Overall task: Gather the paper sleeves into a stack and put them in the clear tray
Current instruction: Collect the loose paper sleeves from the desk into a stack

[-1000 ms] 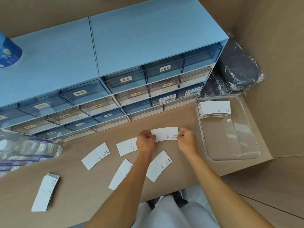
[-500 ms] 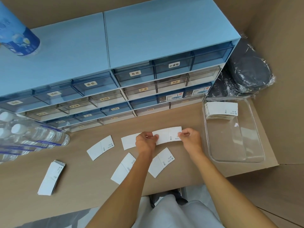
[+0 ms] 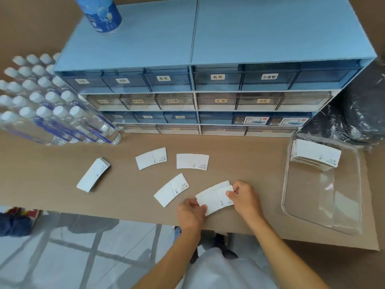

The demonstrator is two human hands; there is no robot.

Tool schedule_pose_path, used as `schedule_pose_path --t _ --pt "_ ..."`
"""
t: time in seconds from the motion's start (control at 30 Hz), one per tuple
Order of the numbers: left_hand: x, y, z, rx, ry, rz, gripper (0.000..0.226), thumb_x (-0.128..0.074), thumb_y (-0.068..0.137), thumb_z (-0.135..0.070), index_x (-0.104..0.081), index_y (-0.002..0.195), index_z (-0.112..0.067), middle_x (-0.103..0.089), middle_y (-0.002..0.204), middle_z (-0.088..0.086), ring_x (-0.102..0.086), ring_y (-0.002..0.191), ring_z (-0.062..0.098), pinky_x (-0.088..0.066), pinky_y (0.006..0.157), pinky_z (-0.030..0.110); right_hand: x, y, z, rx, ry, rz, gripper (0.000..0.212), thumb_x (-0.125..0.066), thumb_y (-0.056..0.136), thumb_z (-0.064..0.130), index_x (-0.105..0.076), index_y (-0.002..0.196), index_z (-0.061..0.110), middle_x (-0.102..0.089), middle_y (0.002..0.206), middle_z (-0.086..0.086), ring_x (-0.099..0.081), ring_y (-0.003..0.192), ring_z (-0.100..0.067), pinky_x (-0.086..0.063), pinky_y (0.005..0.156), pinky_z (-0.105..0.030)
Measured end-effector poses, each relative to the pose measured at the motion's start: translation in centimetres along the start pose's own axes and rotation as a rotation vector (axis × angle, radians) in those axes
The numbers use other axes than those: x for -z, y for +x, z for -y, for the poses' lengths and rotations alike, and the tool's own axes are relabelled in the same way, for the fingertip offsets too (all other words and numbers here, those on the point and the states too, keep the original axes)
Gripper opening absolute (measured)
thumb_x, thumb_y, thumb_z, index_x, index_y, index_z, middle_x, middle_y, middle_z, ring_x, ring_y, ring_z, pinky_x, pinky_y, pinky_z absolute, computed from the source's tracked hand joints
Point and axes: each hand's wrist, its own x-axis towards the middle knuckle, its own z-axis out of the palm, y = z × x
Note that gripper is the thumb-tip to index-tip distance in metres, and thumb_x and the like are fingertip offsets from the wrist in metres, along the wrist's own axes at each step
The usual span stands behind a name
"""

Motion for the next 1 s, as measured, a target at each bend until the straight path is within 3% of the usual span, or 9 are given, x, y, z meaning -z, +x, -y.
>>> schedule_pose_path --t 0.1,0.17,0.3,0.53,0.67,0.8,1.0 --pt "-0.3 -0.3 -0.3 -0.02 0.054 -0.048 0.014 -0.074 0.081 -0.01 -0.062 0.085 -0.015 -0.065 0.081 0.001 -0.064 0.079 0.023 -0.057 0.079 0.035 -0.3 -0.2 0.0 -0.008 -0.04 -0.002 0.027 -0.069 0.082 0.022 -0.049 0.066 0.015 -0.061 0.074 -0.005 -0.054 0.065 -0.024 -0.037 0.052 -0.03" --pt "-0.6 -0.3 -0.5 -0.05 0.087 -0.068 0.014 -0.073 0.08 -0.009 -0.062 0.088 -0.013 -0.065 0.082 0.001 -0.064 0.081 0.024 -0.054 0.076 0.032 -0.5 -0.1 0.0 0.001 -0.043 -0.016 0.035 -0.067 0.081 0.02 -0.039 0.062 0.019 -0.057 0.082 -0.007 -0.048 0.068 -0.024 -0.031 0.056 -0.028" --pt "-1.1 -0.5 -0.6 -0.089 0.121 -0.105 0.015 -0.071 0.077 -0.007 -0.063 0.09 -0.009 -0.065 0.084 0.002 -0.063 0.08 0.023 -0.05 0.071 0.03 -0.6 0.1 0.6 0.021 -0.099 -0.011 0.026 -0.064 0.082 0.016 -0.041 0.072 0.016 -0.061 0.095 -0.017 -0.053 0.078 -0.03 -0.036 0.064 -0.03" --pt "-1.1 -0.3 -1.2 -0.066 0.128 -0.117 0.017 -0.073 0.079 -0.013 -0.06 0.089 -0.011 -0.062 0.085 0.003 -0.061 0.081 0.024 -0.05 0.074 0.029 -0.5 0.0 1.3 -0.003 -0.08 -0.003 0.022 -0.064 0.082 0.012 -0.042 0.084 0.011 -0.06 0.096 -0.015 -0.06 0.088 -0.036 -0.04 0.064 -0.032" --pt "-0.8 0.4 -1.2 -0.05 0.117 -0.08 0.02 -0.073 0.083 -0.021 -0.063 0.096 -0.01 -0.064 0.089 0.003 -0.064 0.087 0.025 -0.053 0.08 0.033 -0.6 0.1 1.3 -0.02 -0.007 -0.001 0.017 -0.067 0.079 0.012 -0.052 0.086 0.008 -0.064 0.091 -0.01 -0.059 0.082 -0.03 -0.038 0.063 -0.03" --pt "0.5 1.3 -1.0 -0.052 0.064 -0.075 0.015 -0.07 0.084 -0.02 -0.062 0.091 -0.009 -0.064 0.085 0.002 -0.061 0.082 0.023 -0.05 0.078 0.032 -1.3 -0.1 2.1 -0.055 0.094 0.062 0.012 -0.068 0.081 0.014 -0.062 0.086 0.006 -0.068 0.083 -0.007 -0.066 0.078 -0.03 -0.052 0.068 -0.039" --pt "5.0 2.9 -0.1 -0.028 -0.096 -0.209 0.02 -0.072 0.083 -0.02 -0.065 0.087 -0.002 -0.058 0.07 0.001 -0.054 0.064 0.018 -0.045 0.062 0.029 -4.6 -0.6 6.3 0.062 0.047 0.147 0.019 -0.064 0.084 0.017 -0.055 0.069 0.01 -0.061 0.07 -0.001 -0.055 0.063 -0.022 -0.044 0.059 -0.033"
